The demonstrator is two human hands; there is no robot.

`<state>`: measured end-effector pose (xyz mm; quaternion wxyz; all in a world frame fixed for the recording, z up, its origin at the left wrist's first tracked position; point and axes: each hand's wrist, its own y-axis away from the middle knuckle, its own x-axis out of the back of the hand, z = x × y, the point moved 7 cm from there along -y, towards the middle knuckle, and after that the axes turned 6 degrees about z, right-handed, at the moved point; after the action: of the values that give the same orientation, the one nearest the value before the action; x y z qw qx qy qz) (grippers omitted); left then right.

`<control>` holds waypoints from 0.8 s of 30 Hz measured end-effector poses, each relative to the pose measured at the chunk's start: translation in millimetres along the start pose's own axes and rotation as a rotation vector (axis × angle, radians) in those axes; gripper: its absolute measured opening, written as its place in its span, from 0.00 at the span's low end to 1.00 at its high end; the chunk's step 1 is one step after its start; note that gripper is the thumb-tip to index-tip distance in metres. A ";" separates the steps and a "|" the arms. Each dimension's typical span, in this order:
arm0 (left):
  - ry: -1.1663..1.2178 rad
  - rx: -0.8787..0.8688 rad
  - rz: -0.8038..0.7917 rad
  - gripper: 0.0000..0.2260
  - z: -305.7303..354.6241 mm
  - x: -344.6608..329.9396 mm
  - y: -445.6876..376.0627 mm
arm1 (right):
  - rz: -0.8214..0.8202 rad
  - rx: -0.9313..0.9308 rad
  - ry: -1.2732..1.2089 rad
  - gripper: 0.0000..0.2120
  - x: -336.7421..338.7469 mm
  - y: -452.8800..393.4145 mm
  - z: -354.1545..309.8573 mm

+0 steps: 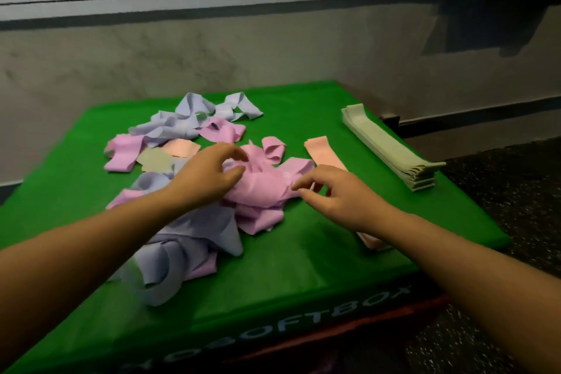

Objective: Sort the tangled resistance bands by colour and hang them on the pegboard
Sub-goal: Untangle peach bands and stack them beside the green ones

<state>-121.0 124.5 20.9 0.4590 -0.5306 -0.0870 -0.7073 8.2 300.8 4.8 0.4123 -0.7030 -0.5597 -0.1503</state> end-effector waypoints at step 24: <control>-0.165 0.094 0.194 0.19 -135.7 9.0 76.1 | -0.207 -0.132 0.185 0.21 -220.0 -228.1 -54.1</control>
<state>-155.7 -6.2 -56.6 0.5411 -0.5705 -0.1058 -0.6087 -258.3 122.2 -16.2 0.3973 -0.6503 -0.5777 -0.2926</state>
